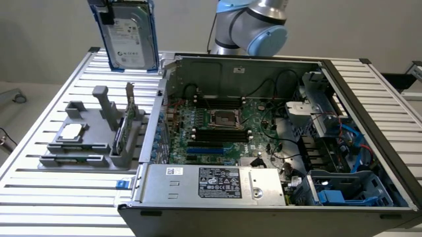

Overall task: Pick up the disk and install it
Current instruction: 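Pick up the disk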

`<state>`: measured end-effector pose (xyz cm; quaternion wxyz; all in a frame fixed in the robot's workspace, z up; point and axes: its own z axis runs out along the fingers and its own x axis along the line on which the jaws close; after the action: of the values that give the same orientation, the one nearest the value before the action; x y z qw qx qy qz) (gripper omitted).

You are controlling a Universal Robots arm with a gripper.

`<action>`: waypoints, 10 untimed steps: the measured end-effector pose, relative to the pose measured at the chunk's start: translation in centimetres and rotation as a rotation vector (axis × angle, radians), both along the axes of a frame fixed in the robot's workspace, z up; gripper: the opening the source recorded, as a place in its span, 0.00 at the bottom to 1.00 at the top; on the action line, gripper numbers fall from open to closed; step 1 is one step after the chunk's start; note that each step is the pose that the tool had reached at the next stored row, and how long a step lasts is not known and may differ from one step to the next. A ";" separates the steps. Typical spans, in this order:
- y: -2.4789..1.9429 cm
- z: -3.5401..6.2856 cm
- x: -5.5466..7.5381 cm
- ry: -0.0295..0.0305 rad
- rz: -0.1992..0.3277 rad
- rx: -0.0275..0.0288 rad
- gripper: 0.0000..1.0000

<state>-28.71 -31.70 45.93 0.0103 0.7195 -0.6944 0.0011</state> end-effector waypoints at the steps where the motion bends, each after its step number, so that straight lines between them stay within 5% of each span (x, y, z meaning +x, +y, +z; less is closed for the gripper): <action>1: -0.04 0.20 0.4 0.0001 0.000 0.0007 0.33; 10: -0.35 2.02 4.5 0.0006 0.000 0.0062 0.33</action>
<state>-24.17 -32.05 47.94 0.0082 0.7195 -0.6944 -0.0013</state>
